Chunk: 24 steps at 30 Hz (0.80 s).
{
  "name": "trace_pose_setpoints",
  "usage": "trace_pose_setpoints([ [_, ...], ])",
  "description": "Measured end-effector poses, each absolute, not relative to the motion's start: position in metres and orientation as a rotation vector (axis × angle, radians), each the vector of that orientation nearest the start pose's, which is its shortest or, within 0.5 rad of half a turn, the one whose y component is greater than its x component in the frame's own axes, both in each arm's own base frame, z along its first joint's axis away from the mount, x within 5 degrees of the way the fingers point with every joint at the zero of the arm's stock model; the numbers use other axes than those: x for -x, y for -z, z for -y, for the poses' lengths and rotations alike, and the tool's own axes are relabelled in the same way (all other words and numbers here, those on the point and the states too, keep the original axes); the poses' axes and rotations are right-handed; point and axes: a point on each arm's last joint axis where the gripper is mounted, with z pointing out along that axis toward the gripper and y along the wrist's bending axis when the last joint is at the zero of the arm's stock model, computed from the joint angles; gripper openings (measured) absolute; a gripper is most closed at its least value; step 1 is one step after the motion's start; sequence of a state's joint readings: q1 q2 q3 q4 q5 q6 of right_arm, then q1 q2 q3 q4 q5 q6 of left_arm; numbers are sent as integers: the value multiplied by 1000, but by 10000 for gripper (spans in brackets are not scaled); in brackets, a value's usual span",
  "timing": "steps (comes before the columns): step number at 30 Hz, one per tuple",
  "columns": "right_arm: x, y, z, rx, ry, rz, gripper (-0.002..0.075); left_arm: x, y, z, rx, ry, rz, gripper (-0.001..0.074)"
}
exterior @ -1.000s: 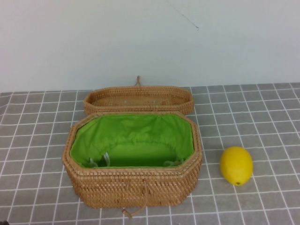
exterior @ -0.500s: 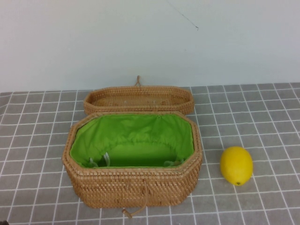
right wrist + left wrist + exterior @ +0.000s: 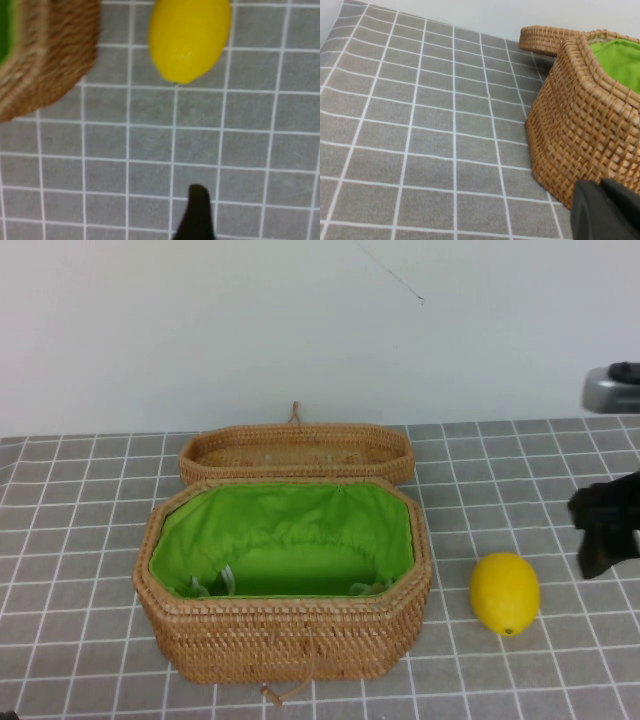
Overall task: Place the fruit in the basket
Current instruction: Pick up the lemon on the table
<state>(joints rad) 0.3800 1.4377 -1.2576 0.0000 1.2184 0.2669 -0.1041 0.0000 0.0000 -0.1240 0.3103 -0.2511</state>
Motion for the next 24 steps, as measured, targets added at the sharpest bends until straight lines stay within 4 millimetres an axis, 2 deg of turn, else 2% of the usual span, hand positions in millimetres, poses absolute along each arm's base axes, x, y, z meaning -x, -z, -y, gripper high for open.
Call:
trace_pose_setpoints([
  [2,-263,-309,-109,152,-111,-2921,587,-54,-185,9,212,372,-1794,-3],
  [5,-272,-298,-119,115,-170,-2935,615,-54,-185,9,212,372,-1794,-3],
  [9,-288,-288,-128,90,-249,-2864,626,-54,-185,9,212,372,-1794,-3],
  [13,-295,-273,-131,90,-236,-2893,627,-54,-185,9,212,372,-1794,-3],
  [20,-308,-245,-148,285,-365,-2919,627,-54,-185,9,212,372,-1794,-3],
  [24,-317,-238,-149,305,-316,-2925,628,-54,-185,9,212,372,-1794,-3],
])
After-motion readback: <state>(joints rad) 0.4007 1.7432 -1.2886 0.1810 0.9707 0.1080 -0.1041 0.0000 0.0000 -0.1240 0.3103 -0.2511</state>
